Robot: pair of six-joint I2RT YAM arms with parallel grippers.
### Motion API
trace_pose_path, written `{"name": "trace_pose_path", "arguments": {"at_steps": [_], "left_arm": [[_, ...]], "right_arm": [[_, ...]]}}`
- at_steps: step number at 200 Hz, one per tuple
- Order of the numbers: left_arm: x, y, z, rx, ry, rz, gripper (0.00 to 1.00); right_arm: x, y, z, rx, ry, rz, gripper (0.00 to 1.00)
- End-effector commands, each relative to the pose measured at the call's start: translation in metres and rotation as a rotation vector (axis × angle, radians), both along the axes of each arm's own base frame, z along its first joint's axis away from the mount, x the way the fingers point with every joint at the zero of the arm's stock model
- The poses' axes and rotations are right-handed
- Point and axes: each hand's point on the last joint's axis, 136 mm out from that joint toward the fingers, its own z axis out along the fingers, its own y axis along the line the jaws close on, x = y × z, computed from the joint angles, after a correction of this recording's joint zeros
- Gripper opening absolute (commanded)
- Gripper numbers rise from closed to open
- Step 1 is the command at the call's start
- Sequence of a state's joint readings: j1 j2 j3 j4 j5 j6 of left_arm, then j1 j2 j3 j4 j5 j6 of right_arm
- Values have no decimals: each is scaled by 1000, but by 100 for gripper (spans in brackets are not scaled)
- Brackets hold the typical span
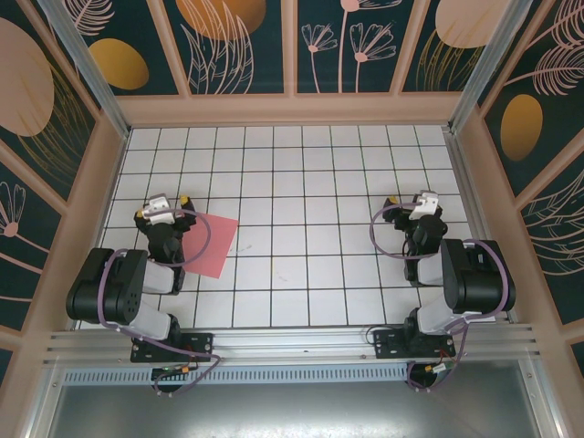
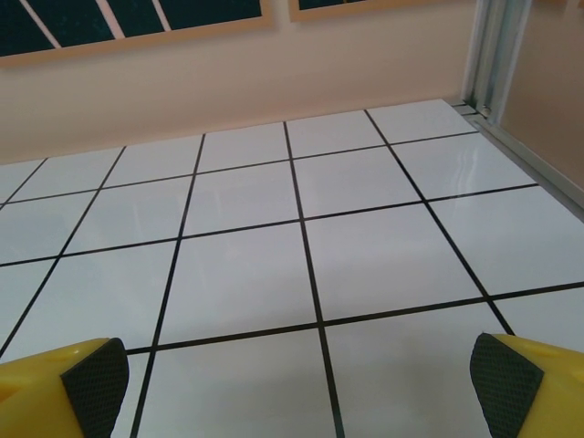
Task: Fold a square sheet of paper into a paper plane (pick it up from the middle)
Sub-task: Move the square sheet of paper to the center of the table.
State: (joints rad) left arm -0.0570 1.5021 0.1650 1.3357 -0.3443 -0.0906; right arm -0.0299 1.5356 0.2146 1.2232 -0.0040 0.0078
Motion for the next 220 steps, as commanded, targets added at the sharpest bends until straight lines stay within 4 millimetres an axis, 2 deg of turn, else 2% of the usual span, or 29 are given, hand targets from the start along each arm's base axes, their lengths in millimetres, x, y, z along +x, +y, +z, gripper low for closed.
{"name": "trace_pose_path", "arguments": {"at_steps": [1,26,54,90,114,126,141,156,167,191,220], "left_arm": [[-10,2,26,-16,-101,2,99],[-13,7,34,-45,-84,30,99],[-16,15,49,-141,-75,90,99],[-21,23,59,-273,4,172,99],[-37,30,52,-479,49,278,99],[-31,7,55,-512,76,133,99],[-26,-27,55,-566,119,-62,99],[-29,-54,43,-634,216,-183,99],[-34,-70,33,-691,295,-246,99],[-46,-92,2,-801,448,-297,99],[-62,-103,-44,-858,672,-272,98]], "right_arm": [[3,10,15,-19,-51,44,99],[2,10,23,-27,-48,38,99],[11,13,28,27,95,29,99],[-7,9,43,156,187,-37,99],[-18,5,35,349,325,-145,99],[-24,8,23,363,409,-142,99],[-31,28,12,424,477,-48,99],[-39,56,8,508,510,97,99],[-45,69,6,575,531,144,99],[-58,100,0,688,577,261,99],[-70,131,-5,682,635,336,99]]}}
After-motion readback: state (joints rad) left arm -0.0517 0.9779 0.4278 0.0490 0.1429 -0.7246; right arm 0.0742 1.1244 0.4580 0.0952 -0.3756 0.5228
